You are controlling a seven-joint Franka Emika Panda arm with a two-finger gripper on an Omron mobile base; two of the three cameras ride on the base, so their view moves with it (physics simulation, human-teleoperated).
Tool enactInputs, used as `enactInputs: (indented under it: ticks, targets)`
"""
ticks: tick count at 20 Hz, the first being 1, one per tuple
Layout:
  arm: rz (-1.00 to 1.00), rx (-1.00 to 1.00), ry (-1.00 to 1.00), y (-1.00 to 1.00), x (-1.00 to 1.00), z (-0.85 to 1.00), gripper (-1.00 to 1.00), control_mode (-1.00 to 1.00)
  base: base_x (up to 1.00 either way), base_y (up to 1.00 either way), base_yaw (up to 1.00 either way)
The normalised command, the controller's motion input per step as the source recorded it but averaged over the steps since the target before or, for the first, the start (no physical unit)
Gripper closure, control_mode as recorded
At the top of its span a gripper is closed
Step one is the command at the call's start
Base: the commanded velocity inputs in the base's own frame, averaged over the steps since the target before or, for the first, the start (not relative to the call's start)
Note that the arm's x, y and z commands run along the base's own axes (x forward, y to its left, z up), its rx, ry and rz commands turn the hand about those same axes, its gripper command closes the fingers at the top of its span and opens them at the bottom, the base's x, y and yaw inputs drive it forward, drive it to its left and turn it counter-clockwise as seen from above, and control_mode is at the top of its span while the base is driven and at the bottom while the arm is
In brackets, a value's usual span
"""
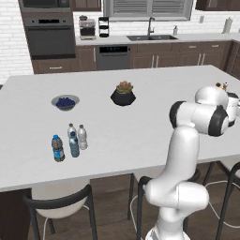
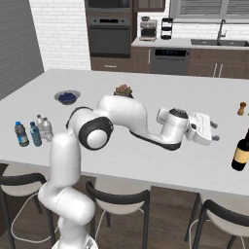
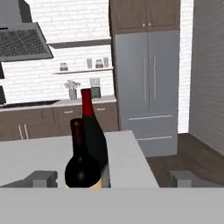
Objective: Move the plastic bottles in the middle to the plastics group, and the glass bottles in the middle to the glass group.
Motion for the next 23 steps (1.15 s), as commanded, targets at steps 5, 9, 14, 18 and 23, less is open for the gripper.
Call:
enactInputs:
  ticks: [5, 9, 14, 18, 23]
  targets:
    - [0.15, 0.11, 0.36, 0.08, -0.02, 0.78, -1.0, -1.0, 0.0, 0.0, 0.0]
    - [0.2, 0.26, 0.46, 0.25, 0.0, 0.67, -1.0, -1.0, 0.0, 0.0, 0.0]
    - [0.22, 0.32, 0.42, 0.35, -0.01, 0.41, -1.0, -1.0, 0.0, 0.0, 0.0]
    - [0.2, 0.17, 0.05, 0.76, -0.41, -0.11, -1.0, -1.0, 0.0, 0.0, 0.0]
    - [0.16, -0.02, -0.01, 1.0, -0.64, -0.02, -1.0, -1.0, 0.0, 0.0, 0.0]
